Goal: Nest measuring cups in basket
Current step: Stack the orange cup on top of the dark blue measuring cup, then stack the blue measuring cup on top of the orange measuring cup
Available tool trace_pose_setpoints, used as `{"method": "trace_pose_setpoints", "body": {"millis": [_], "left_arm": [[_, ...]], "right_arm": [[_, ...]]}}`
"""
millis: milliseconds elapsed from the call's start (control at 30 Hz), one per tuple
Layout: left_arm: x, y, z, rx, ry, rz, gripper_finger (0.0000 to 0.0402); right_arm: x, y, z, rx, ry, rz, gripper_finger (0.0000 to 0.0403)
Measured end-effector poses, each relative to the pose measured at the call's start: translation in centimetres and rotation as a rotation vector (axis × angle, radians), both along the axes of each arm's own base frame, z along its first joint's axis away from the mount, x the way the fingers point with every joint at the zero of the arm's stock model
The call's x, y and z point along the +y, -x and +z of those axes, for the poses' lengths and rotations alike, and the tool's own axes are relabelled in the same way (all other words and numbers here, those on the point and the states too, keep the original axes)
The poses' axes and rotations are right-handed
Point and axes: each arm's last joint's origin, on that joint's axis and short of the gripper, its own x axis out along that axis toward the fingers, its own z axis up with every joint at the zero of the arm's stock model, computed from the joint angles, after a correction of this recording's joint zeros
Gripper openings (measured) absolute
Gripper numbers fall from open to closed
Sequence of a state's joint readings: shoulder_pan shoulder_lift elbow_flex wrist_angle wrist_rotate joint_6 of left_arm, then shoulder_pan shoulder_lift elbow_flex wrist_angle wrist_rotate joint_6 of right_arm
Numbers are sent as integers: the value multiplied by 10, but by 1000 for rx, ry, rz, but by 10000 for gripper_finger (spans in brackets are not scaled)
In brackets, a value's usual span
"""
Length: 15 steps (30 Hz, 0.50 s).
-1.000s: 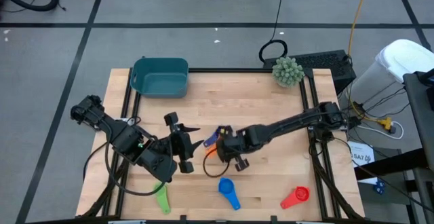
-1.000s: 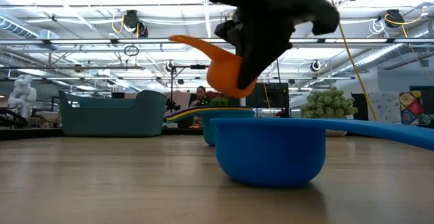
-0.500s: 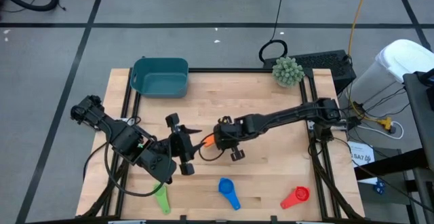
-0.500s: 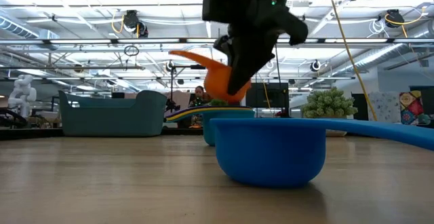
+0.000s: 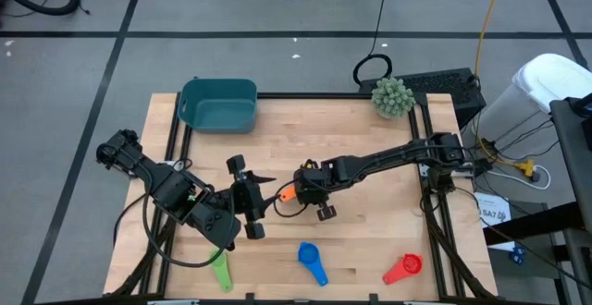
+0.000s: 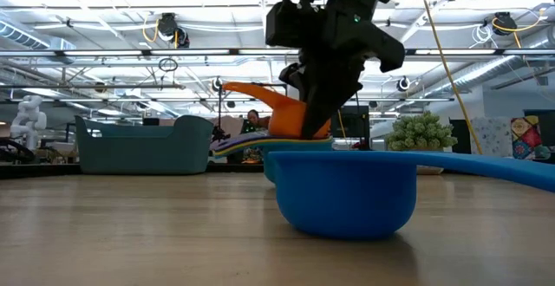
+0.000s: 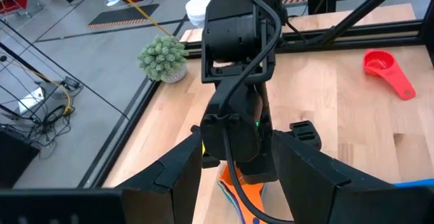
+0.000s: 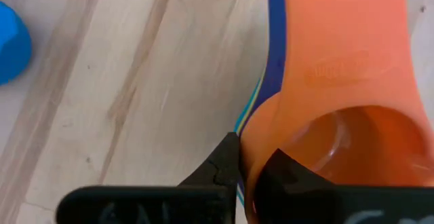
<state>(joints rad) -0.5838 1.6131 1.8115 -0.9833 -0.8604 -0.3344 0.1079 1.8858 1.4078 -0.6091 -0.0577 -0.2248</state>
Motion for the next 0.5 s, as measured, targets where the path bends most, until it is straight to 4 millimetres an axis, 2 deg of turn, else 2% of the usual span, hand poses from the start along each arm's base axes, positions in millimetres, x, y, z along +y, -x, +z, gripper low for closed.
{"method": "trace_pose_setpoints", "body": {"millis": [367,500], "left_arm": [[0,0,0,6,-2,-9,182],[0,0,0,8,-2,-12,182]], "right_arm": [[1,-3,4,-45,-10,-17,144],[1,-2,7,-52,-12,-24,176]]}}
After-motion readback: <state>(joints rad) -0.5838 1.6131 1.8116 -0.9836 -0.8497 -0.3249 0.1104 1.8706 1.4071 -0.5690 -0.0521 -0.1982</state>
